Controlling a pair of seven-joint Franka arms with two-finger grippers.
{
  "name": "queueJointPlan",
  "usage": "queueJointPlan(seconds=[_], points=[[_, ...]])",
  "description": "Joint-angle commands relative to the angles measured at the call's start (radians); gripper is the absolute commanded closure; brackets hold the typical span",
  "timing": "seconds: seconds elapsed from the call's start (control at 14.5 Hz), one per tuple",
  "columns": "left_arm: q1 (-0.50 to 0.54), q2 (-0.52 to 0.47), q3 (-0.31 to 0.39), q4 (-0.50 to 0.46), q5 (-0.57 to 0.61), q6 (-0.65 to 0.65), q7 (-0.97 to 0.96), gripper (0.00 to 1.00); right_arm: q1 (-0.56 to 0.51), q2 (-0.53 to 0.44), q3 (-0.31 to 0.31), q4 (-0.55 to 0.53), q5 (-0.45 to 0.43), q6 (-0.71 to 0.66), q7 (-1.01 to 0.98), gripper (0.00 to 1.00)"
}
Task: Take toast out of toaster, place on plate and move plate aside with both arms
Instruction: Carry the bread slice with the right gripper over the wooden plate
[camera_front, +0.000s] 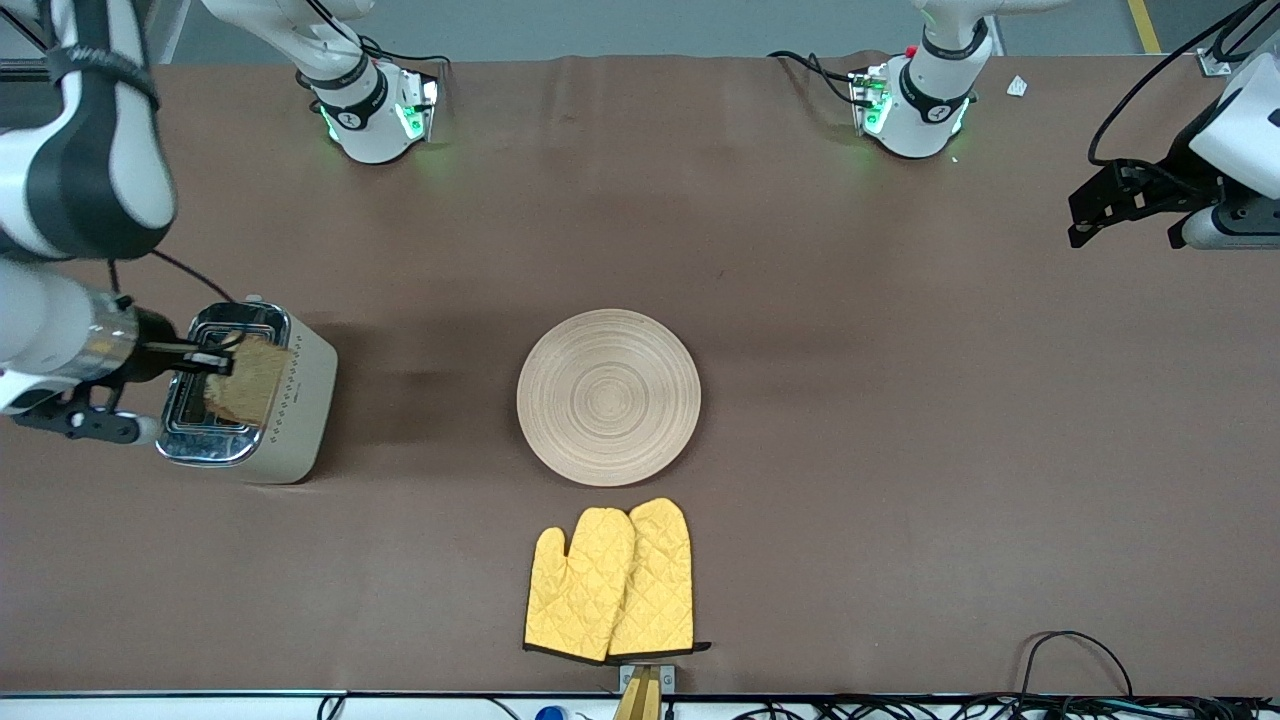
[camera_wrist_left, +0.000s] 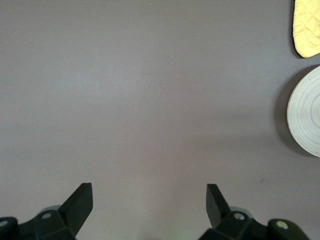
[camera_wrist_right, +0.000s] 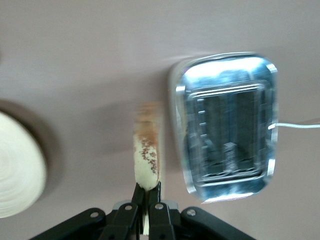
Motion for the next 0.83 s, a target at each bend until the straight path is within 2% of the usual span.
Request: queueJointPlan(seconds=[0.0, 0.28, 0.48, 0.62, 0.76], points=[[0.005, 0.008, -0.004, 0.025, 0.005, -0.022, 0.007, 0.0, 0.143, 0.017, -0.008, 0.005, 0.012, 0.046, 0.087, 1.0], [0.005, 0.008, -0.002, 0.025, 0.004, -0.022, 0.008, 0.0, 0.237, 0.107, -0.01, -0.046, 0.187, 0.315, 0.15, 1.0], [0.005, 0.006, -0.004, 0.025, 0.002, -0.022, 0.008, 0.0, 0.25, 0.127, -0.008, -0.145, 0.358, 0.523, 0.15, 1.0], [0.005, 0.005, -0.004, 0.025, 0.001, -0.022, 0.008, 0.0, 0.27, 0.127, -0.005, -0.242, 0.504, 0.67, 0.11, 1.0], [0.006, 0.005, -0.004, 0.026, 0.002, -0.022, 0.008, 0.0, 0.305, 0.132, 0.005, -0.308, 0.688, 0.771, 0.023, 1.0]])
